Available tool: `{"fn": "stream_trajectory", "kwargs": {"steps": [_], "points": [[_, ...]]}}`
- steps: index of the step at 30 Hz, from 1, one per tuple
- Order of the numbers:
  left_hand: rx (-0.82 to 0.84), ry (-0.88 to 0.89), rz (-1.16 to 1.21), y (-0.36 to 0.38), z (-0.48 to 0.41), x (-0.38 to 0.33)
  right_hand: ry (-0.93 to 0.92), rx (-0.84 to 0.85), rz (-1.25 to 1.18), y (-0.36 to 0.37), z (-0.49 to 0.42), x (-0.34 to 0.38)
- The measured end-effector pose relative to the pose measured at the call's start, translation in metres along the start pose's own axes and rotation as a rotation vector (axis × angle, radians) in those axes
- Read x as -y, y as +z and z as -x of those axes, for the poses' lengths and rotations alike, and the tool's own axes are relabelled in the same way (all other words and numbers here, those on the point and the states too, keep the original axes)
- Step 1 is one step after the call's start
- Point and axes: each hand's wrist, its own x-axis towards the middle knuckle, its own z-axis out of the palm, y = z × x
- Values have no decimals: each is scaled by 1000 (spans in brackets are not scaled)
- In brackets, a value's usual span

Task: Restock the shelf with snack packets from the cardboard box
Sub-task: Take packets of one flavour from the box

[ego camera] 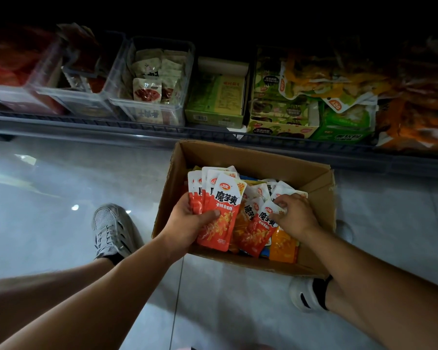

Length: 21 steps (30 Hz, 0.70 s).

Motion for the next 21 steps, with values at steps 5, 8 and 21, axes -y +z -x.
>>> {"fn": "stream_trajectory", "kwargs": {"steps": [5, 8, 21], "points": [[3, 2, 15, 0, 0, 1, -65, 65, 39, 4, 3, -1], [-1, 6, 25, 0, 1, 0, -129, 101, 52, 3, 7, 3], [-30, 93, 100, 7, 23, -19, -314, 109, -214, -133, 40, 111]]}}
